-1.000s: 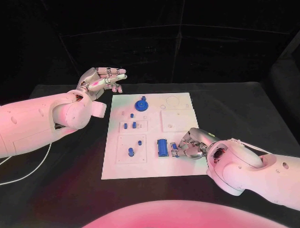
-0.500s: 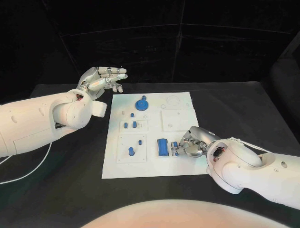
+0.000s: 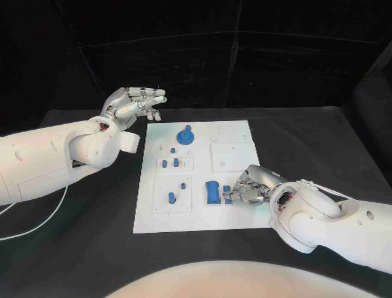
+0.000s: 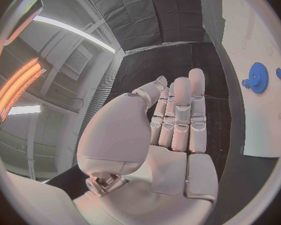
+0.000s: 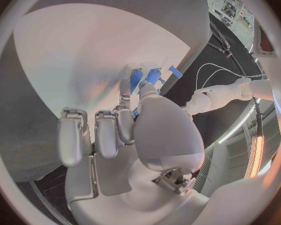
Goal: Assemble the parts on the task board
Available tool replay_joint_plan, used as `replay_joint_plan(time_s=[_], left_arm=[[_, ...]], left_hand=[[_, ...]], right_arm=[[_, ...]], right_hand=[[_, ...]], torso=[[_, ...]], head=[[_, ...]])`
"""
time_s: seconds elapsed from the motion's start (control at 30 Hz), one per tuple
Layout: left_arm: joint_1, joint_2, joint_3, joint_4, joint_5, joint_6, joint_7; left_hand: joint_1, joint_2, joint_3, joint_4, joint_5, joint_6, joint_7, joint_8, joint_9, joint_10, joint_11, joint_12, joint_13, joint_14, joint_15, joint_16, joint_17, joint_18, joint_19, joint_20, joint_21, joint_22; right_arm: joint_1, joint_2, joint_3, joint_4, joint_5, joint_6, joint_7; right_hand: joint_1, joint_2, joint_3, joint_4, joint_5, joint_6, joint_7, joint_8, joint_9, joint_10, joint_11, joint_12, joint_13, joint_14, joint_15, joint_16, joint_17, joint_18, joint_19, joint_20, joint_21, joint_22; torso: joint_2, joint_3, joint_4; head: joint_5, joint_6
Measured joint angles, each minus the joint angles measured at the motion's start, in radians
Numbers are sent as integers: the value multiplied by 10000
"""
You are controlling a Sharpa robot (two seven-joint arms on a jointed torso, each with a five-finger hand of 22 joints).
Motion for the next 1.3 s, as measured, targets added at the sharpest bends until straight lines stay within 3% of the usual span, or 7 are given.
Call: replay_joint_plan(time_s=[0.1, 0.23, 0.4, 0.53, 1.0, 1.3], left_arm=[[0, -2, 0, 1, 0, 4, -3], [0, -3, 0, 1, 0, 11, -6], [0, -3, 0, 1, 0, 16, -9], [0, -5, 0, 2, 0, 19, -12], [1, -11, 0, 0, 0, 23, -20], [1, 3, 0, -10, 1, 24, -25]], left_hand=[[0, 0, 0, 0, 0, 0, 0, 0, 0, 0, 0, 0, 0, 0, 0, 0, 0, 0, 0, 0, 0, 0], [0, 0, 0, 0, 0, 0, 0, 0, 0, 0, 0, 0, 0, 0, 0, 0, 0, 1, 0, 0, 0, 0], [0, 0, 0, 0, 0, 0, 0, 0, 0, 0, 0, 0, 0, 0, 0, 0, 1, 0, 0, 0, 0, 0], [0, 0, 0, 0, 0, 0, 0, 0, 0, 0, 0, 0, 0, 0, 0, 0, 1, 0, 0, 0, 0, 0], [0, 0, 0, 0, 0, 0, 0, 0, 0, 0, 0, 0, 0, 0, 0, 0, 2, 0, 0, 0, 0, 0], [0, 0, -28, -28, 0, 0, 0, 0, 0, 0, 0, 0, 0, 0, 0, 0, 0, 0, 0, 0, 0, -12]], right_arm=[[0, -4, 0, -4, -1, 2, 9], [0, -4, 0, -10, -2, 3, 24], [0, -5, 0, -18, -3, 3, 40], [0, -18, 0, -26, -12, -3, 52], [0, -552, 0, 303, -29, 87, 422], [0, -536, -2, 202, 51, 242, 637]], right_hand=[[-152, -61, -160, 26, -63, -37, 36, 59, 54, 0, 0, -3, -48, 0, 0, 0, 0, 0, 0, 0, 0, 0], [-391, -53, -427, 41, -531, -92, 26, 116, 150, 1, 0, -8, -39, 0, 0, 0, 0, 0, 0, 0, 0, 0], [-761, 24, -769, 50, -1599, -174, 48, 179, 290, 1, 0, -14, -18, 0, 0, 0, 0, 1, 0, 0, 0, -1], [-875, 40, -887, 65, -2047, -203, 47, 220, 350, 1, 0, -54, -18, 0, 0, 0, 0, 0, 0, 0, 0, -1], [33, 117, -910, -360, -1962, -377, 87, 260, 509, 0, 2, -89, 38, 0, 3, -39, -1, 0, 0, 0, 0, -2], [234, 198, -924, -479, -1962, -377, 87, 260, 541, -19, 20, -41, 41, -1, 6, -39, -1, 0, 0, 0, 0, -2]], torso=[[-1, -1, 0], [-1, -1, 0], [-1, -1, 0], [-1, -1, 0], [-2, 3, 0], [-8, 0, -6]], head=[[8, -7], [25, -5], [33, -3], [28, -4], [19, 13], [13, 50]])
